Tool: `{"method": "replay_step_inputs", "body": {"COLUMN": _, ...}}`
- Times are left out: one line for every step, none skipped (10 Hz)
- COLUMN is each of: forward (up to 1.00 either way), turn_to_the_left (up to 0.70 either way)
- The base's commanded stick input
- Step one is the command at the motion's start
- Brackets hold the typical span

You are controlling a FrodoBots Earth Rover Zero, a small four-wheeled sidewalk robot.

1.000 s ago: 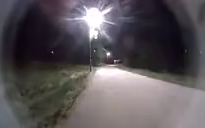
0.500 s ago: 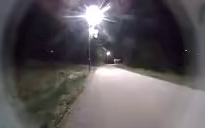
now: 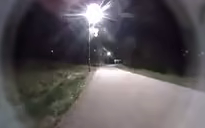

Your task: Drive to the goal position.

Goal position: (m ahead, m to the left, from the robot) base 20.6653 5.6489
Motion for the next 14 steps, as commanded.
{"method": "replay_step_inputs", "body": {"forward": 0.7, "turn_to_the_left": 0.01}}
{"method": "replay_step_inputs", "body": {"forward": 0.7, "turn_to_the_left": 0.01}}
{"method": "replay_step_inputs", "body": {"forward": 0.7, "turn_to_the_left": 0.01}}
{"method": "replay_step_inputs", "body": {"forward": 0.7, "turn_to_the_left": 0.01}}
{"method": "replay_step_inputs", "body": {"forward": 0.7, "turn_to_the_left": 0.01}}
{"method": "replay_step_inputs", "body": {"forward": 0.7, "turn_to_the_left": 0.01}}
{"method": "replay_step_inputs", "body": {"forward": 0.7, "turn_to_the_left": 0.01}}
{"method": "replay_step_inputs", "body": {"forward": 0.7, "turn_to_the_left": 0.05}}
{"method": "replay_step_inputs", "body": {"forward": 0.7, "turn_to_the_left": 0.05}}
{"method": "replay_step_inputs", "body": {"forward": 0.7, "turn_to_the_left": 0.03}}
{"method": "replay_step_inputs", "body": {"forward": 0.7, "turn_to_the_left": 0.01}}
{"method": "replay_step_inputs", "body": {"forward": 0.7, "turn_to_the_left": 0.01}}
{"method": "replay_step_inputs", "body": {"forward": 0.7, "turn_to_the_left": 0.01}}
{"method": "replay_step_inputs", "body": {"forward": 0.7, "turn_to_the_left": 0.01}}
